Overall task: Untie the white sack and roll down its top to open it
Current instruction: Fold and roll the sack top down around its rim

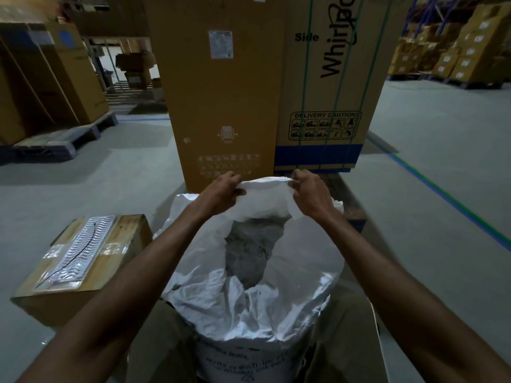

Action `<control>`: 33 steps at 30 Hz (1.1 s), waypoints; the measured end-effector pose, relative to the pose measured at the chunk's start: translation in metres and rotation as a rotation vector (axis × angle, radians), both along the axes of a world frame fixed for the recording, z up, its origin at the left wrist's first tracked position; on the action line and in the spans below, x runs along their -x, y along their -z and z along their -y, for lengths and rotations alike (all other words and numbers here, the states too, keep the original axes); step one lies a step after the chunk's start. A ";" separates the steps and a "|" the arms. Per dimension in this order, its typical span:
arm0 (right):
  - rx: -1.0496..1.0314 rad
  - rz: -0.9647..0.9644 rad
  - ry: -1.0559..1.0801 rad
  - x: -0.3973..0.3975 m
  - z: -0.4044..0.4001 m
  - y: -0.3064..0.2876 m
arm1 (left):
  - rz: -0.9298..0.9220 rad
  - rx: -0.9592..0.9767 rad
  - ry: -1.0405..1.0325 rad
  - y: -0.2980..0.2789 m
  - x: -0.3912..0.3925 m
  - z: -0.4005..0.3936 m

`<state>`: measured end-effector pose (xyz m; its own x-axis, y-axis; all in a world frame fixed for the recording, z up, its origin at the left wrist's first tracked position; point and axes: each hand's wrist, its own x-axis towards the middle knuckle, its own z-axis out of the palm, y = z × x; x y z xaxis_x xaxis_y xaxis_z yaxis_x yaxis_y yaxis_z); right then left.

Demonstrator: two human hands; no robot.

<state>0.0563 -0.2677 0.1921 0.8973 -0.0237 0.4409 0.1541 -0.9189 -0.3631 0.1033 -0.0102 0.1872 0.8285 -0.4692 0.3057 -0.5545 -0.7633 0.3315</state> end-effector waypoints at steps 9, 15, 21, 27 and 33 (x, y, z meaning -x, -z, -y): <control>0.237 -0.033 -0.366 -0.001 -0.052 0.009 | -0.115 0.093 0.056 -0.015 0.013 0.006; -0.020 -0.115 -0.305 -0.003 -0.030 0.000 | 0.155 0.092 0.004 -0.001 0.013 -0.038; -0.132 -0.198 -0.187 -0.014 -0.035 -0.003 | 0.141 0.046 -0.114 0.014 0.015 -0.037; 0.336 0.003 -0.328 -0.006 -0.069 0.009 | -0.435 0.440 -0.290 -0.009 0.015 -0.009; 0.062 -0.233 -0.335 -0.004 -0.075 0.017 | -0.612 0.427 -0.054 -0.007 0.020 -0.011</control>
